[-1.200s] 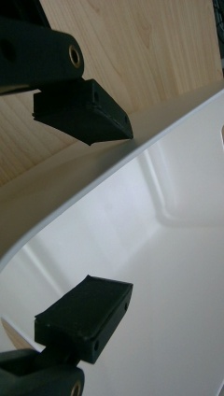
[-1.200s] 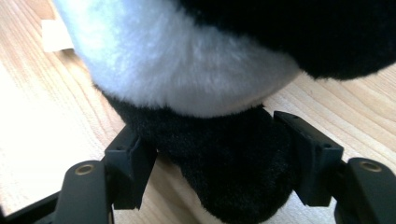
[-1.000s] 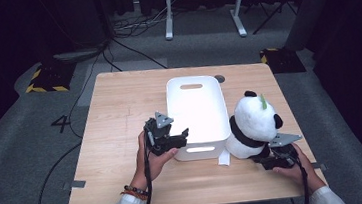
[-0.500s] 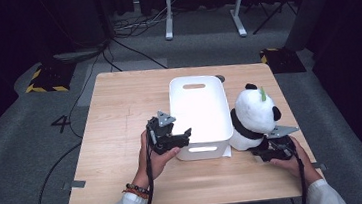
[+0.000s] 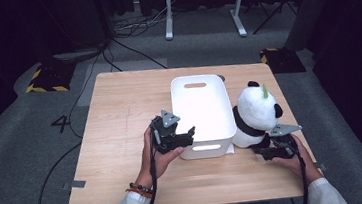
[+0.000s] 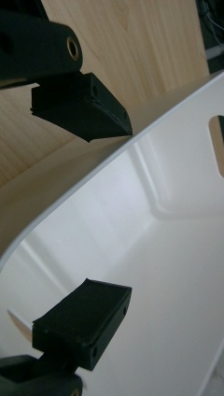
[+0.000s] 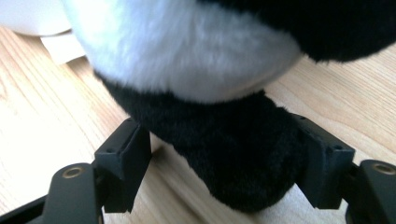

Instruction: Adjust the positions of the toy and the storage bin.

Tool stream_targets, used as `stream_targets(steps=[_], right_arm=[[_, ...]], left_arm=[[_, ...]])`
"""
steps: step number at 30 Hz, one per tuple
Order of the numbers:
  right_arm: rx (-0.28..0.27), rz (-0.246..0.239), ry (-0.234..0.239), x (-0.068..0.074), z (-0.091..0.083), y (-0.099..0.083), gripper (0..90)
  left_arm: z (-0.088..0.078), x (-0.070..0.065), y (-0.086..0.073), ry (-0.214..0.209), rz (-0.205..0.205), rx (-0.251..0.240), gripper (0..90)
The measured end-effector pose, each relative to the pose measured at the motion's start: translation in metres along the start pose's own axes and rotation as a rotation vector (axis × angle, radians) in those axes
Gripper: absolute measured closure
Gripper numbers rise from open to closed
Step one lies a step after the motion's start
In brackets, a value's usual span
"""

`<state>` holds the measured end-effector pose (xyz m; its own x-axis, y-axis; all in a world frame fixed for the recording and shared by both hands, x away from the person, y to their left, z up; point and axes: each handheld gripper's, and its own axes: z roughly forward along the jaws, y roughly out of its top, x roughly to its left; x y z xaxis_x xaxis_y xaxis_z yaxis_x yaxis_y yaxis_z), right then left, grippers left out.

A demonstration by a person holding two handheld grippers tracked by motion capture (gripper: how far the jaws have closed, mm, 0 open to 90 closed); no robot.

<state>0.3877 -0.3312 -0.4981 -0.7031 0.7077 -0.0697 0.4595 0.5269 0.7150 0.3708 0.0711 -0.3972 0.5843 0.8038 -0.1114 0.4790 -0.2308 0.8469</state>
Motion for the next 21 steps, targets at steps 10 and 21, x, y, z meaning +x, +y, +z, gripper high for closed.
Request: stream_targets(steps=[10,21], right_arm=[[-0.027,0.006,0.003,0.002,-0.017,-0.004,23.4],[-0.066,0.016,-0.012,0.004,-0.03,-0.003,21.1]], left_arm=[[-0.032,0.016,-0.019,-0.049,0.035,-0.073,16.3],[-0.051,0.035,-0.047,0.003,0.093,-0.039,15.8]])
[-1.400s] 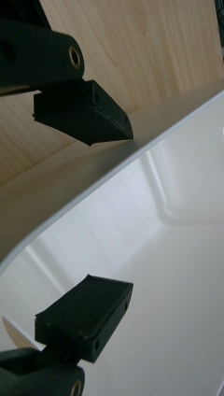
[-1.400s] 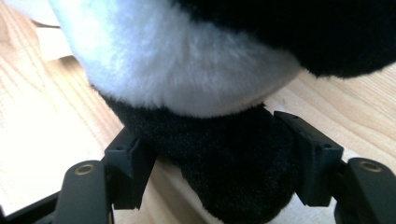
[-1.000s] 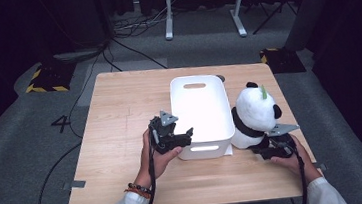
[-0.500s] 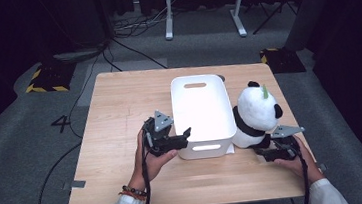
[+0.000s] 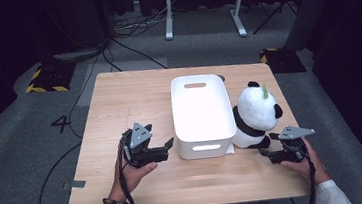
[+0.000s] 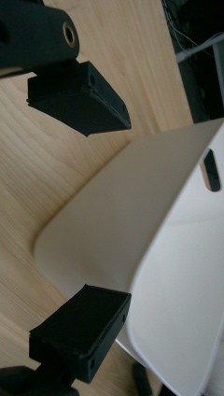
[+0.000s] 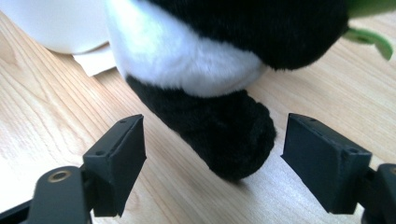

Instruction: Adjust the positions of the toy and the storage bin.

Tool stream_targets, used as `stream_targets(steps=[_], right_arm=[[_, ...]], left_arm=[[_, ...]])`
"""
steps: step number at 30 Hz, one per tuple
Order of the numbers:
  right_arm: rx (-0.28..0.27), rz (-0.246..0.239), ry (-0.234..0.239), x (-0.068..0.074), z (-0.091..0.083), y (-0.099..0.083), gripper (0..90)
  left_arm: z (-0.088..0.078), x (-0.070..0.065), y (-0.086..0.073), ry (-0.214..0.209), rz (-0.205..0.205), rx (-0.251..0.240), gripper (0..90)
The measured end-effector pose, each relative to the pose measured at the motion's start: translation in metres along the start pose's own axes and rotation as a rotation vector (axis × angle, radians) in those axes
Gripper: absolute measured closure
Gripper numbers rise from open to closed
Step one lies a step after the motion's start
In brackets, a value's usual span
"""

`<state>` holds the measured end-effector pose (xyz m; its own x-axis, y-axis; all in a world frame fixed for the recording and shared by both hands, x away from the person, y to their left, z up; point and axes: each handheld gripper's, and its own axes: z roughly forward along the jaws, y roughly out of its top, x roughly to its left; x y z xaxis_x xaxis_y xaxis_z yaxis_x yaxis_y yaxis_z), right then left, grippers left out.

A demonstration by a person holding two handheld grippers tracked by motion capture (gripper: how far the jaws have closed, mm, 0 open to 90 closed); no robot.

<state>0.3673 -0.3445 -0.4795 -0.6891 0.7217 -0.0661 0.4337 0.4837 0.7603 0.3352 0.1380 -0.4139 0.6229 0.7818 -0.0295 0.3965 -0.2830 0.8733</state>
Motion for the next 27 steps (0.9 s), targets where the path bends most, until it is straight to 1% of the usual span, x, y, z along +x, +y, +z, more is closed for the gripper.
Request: stream_targets(steps=[2,4,5,7,8,9,10,11,12,13,14,16,18,22,25,27], right_arm=[[-0.009,-0.003,0.001,0.001,-0.002,0.002,20.3],[-0.015,-0.003,0.005,0.001,-0.004,0.004,19.8],[-0.019,-0.004,0.003,0.002,-0.005,0.005,19.4],[-0.027,-0.006,0.002,0.003,-0.007,0.007,19.1],[-0.034,-0.006,0.002,0.004,-0.008,0.008,19.1],[-0.04,-0.008,-0.001,0.004,-0.009,0.01,19.0],[-0.049,-0.006,-0.004,0.005,-0.01,0.011,18.9],[-0.064,0.002,-0.002,0.005,-0.012,0.013,18.8],[-0.07,0.005,-0.003,0.006,-0.012,0.014,18.8],[-0.078,0.003,-0.012,0.006,-0.014,0.016,18.8],[-0.082,0.007,-0.008,0.007,-0.015,0.017,18.7],[-0.087,0.002,-0.012,0.008,-0.016,0.02,18.3],[-0.1,0.009,-0.02,0.008,-0.018,0.022,16.6],[-0.122,0.023,-0.036,0.008,-0.023,0.025,16.5],[-0.141,0.036,-0.039,0.007,-0.026,0.028,16.2],[-0.148,0.029,-0.046,0.008,-0.028,0.03,16.2]], left_arm=[[0.004,0.001,-0.012,0.015,0.008,0.043,15.9],[0.01,0.001,-0.027,0.035,0.053,0.113,15.9],[0.012,0.001,-0.032,0.038,0.062,0.128,15.9],[0.015,0.001,-0.044,0.027,0.08,0.168,15.9],[0.017,0.002,-0.05,0.033,0.091,0.19,15.8],[0.018,0.002,-0.054,0.05,0.1,0.219,15.9],[0.021,0.002,-0.059,0.076,0.107,0.25,15.9],[0.021,0.003,-0.062,0.076,0.11,0.265,16.7],[0.022,0.004,-0.066,0.059,0.111,0.279,17.1],[0.022,0.004,-0.068,0.059,0.117,0.286,16.8],[0.022,0.005,-0.07,0.061,0.12,0.29,16.7],[0.021,0.006,-0.074,0.042,0.109,0.297,16.8],[0.021,0.006,-0.078,0.027,0.097,0.294,16.6],[0.022,0.006,-0.087,0.008,0.098,0.32,16.2],[0.022,0.007,-0.089,-0.009,0.086,0.311,16.1],[0.022,0.008,-0.09,-0.013,0.082,0.31,16.0]])
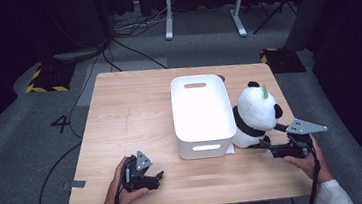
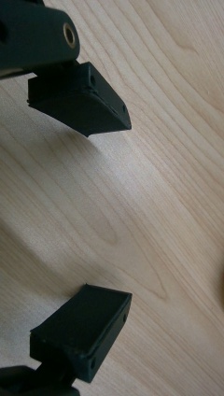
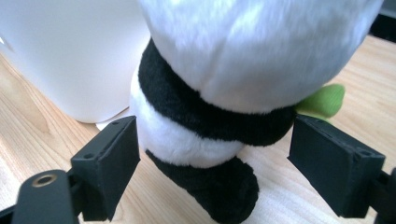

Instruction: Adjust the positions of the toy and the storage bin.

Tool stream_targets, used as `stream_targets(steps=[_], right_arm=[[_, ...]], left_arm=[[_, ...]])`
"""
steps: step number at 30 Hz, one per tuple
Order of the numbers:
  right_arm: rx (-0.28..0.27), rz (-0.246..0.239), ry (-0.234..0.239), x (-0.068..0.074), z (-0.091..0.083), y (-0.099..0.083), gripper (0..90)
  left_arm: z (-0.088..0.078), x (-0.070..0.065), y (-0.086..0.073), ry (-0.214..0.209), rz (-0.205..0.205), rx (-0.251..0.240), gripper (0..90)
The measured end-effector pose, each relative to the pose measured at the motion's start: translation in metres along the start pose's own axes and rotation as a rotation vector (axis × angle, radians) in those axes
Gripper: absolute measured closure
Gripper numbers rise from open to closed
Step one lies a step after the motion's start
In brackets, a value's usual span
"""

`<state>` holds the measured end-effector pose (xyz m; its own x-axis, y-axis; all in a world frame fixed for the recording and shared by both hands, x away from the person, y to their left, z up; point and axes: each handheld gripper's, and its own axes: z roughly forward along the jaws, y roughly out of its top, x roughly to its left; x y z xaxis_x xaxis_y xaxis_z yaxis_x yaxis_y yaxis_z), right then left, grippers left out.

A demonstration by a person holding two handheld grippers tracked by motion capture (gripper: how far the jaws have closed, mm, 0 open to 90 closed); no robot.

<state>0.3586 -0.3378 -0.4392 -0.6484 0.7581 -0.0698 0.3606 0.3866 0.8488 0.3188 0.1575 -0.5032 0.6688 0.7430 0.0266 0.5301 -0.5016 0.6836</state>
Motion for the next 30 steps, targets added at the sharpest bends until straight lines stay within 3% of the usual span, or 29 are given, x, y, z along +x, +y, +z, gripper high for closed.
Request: stream_targets(steps=[7,13,16,30], right_arm=[[-0.041,-0.004,-0.004,0.0,-0.012,0.006,16.1],[-0.078,0.012,0.008,0.001,-0.025,0.014,16.4],[-0.081,0.005,-0.014,0.004,-0.03,0.02,16.0],[-0.122,-0.01,-0.037,0.006,-0.031,0.042,15.9]], left_arm=[[0.0,0.004,-0.002,-0.025,-0.038,-0.003,15.7],[0.001,0.004,-0.002,-0.029,-0.033,-0.002,15.6],[0.001,0.005,-0.002,-0.032,-0.031,0.0,15.3],[0.001,0.005,-0.002,-0.041,-0.028,-0.003,15.3]])
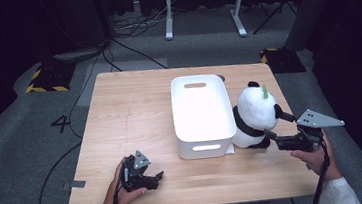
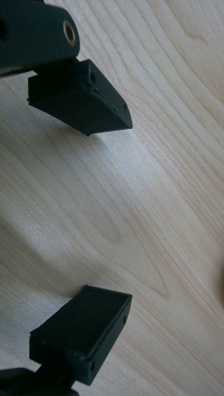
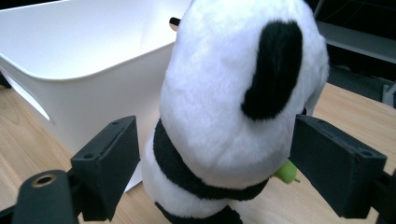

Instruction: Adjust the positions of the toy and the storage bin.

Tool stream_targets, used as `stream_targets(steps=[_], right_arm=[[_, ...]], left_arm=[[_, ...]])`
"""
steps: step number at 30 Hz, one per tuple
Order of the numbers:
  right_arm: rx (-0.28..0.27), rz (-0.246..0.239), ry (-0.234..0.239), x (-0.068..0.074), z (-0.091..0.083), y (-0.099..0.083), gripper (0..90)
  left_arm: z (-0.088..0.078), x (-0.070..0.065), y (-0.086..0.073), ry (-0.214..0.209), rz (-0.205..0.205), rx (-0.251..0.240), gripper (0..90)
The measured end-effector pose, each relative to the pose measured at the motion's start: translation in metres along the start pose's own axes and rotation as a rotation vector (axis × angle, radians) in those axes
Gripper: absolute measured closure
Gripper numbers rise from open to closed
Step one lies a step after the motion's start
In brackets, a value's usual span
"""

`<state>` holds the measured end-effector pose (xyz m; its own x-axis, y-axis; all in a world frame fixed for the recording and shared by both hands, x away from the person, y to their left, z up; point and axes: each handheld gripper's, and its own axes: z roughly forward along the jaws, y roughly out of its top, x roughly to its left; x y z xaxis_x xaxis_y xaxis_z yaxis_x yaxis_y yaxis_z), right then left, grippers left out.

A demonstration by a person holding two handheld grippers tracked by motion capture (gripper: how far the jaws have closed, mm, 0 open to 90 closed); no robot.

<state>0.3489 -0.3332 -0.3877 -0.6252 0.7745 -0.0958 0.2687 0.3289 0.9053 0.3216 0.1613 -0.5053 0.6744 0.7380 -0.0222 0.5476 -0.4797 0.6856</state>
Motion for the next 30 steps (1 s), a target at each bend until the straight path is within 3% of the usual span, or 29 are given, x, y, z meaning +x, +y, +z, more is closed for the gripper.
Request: stream_targets(steps=[17,30], right_arm=[[0.013,0.033,-0.065,-0.003,0.024,0.01,15.1],[0.017,0.073,-0.075,-0.012,0.045,0.009,4.5]], left_arm=[[0.0,0.0,0.0,-0.002,0.003,0.001,15.3],[0.0,0.0,0.0,-0.001,0.001,0.0,15.2]])
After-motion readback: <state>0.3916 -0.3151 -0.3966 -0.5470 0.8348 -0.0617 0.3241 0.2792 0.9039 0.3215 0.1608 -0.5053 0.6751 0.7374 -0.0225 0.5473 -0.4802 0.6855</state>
